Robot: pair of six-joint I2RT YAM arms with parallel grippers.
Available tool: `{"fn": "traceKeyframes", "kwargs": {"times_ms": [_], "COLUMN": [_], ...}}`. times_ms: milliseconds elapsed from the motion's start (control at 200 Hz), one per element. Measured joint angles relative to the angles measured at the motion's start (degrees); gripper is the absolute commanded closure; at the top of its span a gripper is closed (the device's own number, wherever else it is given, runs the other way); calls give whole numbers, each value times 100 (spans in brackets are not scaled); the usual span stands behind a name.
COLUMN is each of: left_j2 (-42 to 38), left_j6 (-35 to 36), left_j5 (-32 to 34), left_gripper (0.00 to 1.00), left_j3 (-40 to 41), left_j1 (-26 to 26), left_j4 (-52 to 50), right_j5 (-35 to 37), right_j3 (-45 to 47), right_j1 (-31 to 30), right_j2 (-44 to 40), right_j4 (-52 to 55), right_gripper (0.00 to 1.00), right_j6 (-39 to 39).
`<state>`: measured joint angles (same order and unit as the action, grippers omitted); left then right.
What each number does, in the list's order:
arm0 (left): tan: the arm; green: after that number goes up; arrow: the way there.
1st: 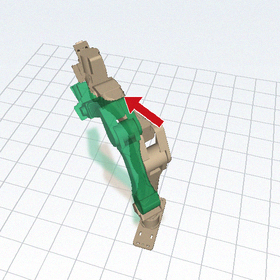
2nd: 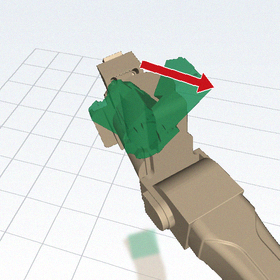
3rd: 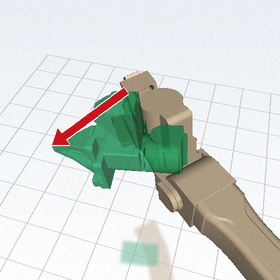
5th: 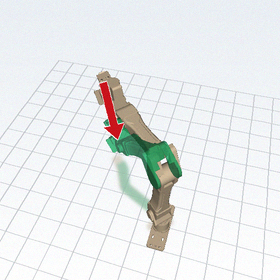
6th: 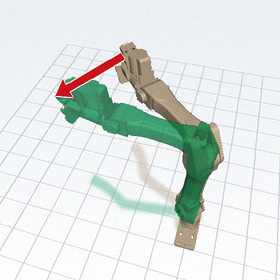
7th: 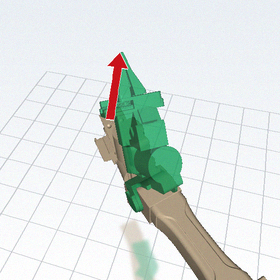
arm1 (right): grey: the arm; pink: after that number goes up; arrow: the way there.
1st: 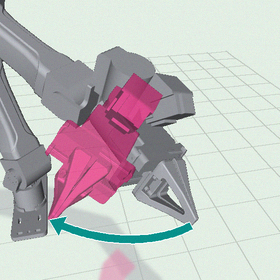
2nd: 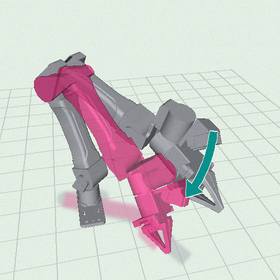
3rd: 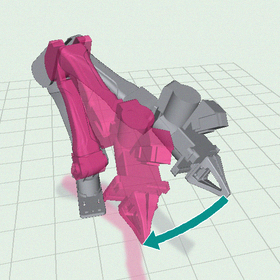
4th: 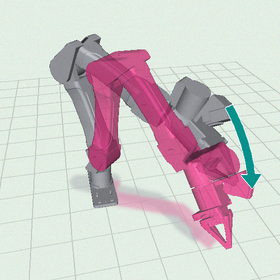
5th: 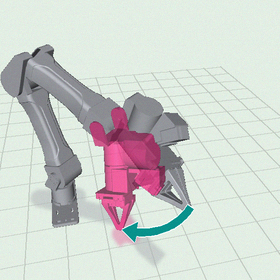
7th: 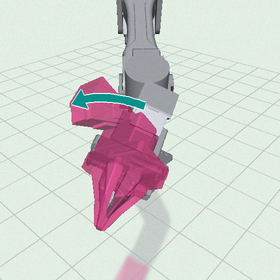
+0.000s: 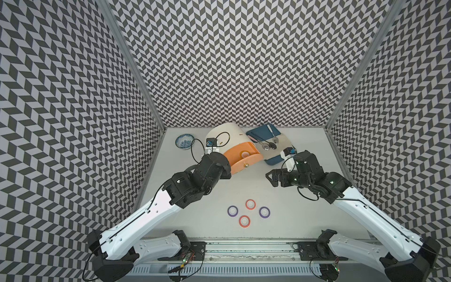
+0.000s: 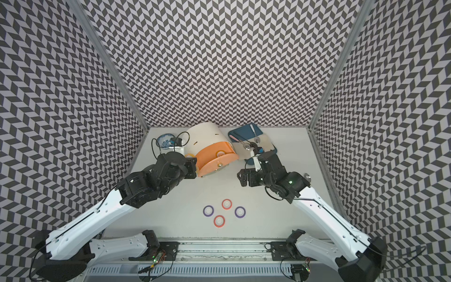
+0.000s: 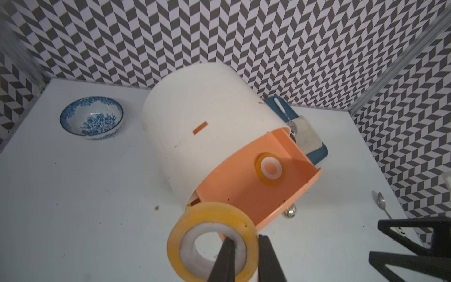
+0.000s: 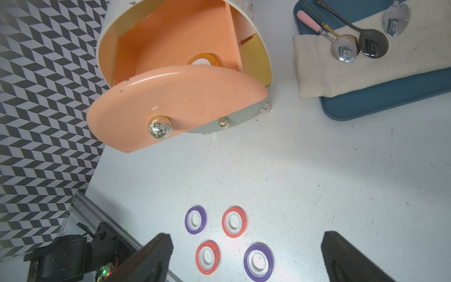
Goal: Place the transparent tape into the drawer according to color
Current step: Pick up the tape at the center of the board, then place the tape in the drawer.
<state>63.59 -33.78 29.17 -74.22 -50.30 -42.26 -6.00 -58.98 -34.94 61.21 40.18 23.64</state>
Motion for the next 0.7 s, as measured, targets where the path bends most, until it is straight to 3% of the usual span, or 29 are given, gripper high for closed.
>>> {"fn": "traceKeyframes", "kwargs": {"times_ms": [290,701], "left_j2": [713,1056], "left_j6": [459,411], "left_j5": [-678,-1338], "left_gripper": [100,100], "left_j3": [-94,120], "left_j1": [538,599], "left_j4": [1233,1700], "right_j5": [13,15], "right_j3": [46,122], "right_j1": [22,37], "right_j2": [-28,-59], "right_j4": [-2,0], "right_gripper": [0,0], "right_j6": [4,22]}}
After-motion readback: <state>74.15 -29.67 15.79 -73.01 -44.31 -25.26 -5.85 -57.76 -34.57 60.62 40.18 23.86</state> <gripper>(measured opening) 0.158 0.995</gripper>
